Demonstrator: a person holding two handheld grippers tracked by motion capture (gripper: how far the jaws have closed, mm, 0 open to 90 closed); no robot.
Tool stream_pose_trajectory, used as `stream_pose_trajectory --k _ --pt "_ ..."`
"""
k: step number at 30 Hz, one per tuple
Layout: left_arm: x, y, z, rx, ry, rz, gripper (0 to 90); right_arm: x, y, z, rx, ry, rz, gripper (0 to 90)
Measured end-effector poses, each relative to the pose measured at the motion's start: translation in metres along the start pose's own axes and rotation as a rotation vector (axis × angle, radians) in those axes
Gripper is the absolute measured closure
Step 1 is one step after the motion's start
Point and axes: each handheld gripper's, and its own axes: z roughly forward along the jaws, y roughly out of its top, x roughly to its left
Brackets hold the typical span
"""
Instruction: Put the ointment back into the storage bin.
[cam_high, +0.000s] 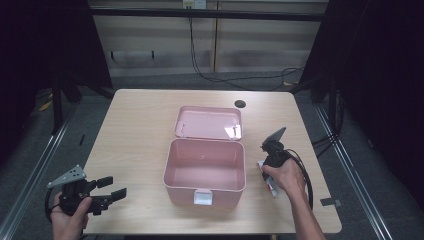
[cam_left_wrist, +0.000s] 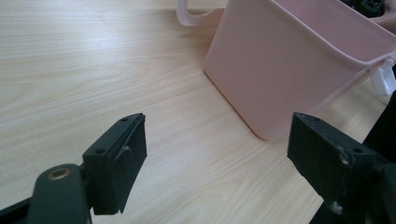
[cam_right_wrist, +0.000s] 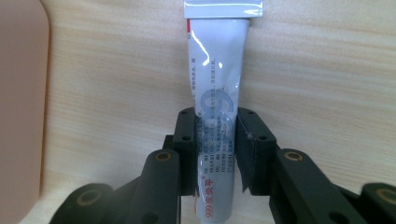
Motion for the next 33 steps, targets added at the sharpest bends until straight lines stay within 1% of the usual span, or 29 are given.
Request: stream_pose_trajectory --k 6,7,9,12,15,16,18,20,21,23,28,30,31,33 --pt "0.000 0.000 0.000 -0.002 0.001 0.002 19.8 -0.004 -0.003 -0.002 0.004 0.009 -0.013 71.4" --pt "0.000 0.000 0.000 -0.002 0.001 0.001 19.7 -0.006 -0.004 -0.005 -0.002 0.013 -0.023 71.4" --pt "0.000 0.000 0.000 -0.002 0.001 0.000 19.7 -0.006 -0.005 -0.006 -0.003 0.015 -0.016 71.3" --pt "0.000 0.000 0.000 -0.002 0.002 0.001 19.7 -0.008 -0.007 -0.011 -0.009 0.020 -0.035 71.3" --pt "0.000 0.000 0.000 -0.002 0.003 0.002 19.7 -0.009 -0.007 -0.013 -0.004 0.022 -0.037 71.4" --pt "0.000 0.000 0.000 -0.002 0.003 0.002 19.8 -0.010 -0.009 -0.015 -0.004 0.026 -0.056 71.3" --pt "0.000 0.000 0.000 -0.002 0.003 0.002 19.8 -0.011 -0.010 -0.017 -0.009 0.042 -0.067 71.3" --pt "0.000 0.000 0.000 -0.001 0.003 0.004 19.7 -0.012 -0.011 -0.018 -0.008 0.039 -0.074 71.3" --pt "0.000 0.000 0.000 0.000 0.002 0.004 19.8 -0.012 -0.012 -0.020 -0.007 0.041 -0.093 71.4" --pt "0.000 0.000 0.000 0.000 0.002 0.002 19.7 -0.012 -0.012 -0.021 -0.013 0.041 -0.093 71.4" --pt "0.000 0.000 0.000 -0.001 0.004 0.003 19.8 -0.011 -0.015 -0.030 -0.017 0.059 -0.134 71.4" --pt "0.000 0.000 0.000 -0.001 0.005 0.004 19.8 -0.011 -0.015 -0.031 -0.021 0.057 -0.135 71.4" --pt "0.000 0.000 0.000 -0.002 0.005 0.001 19.7 -0.010 -0.016 -0.034 -0.017 0.065 -0.152 71.4" --pt "0.000 0.000 0.000 0.000 0.005 0.005 19.8 -0.010 -0.016 -0.037 -0.014 0.071 -0.164 71.4"
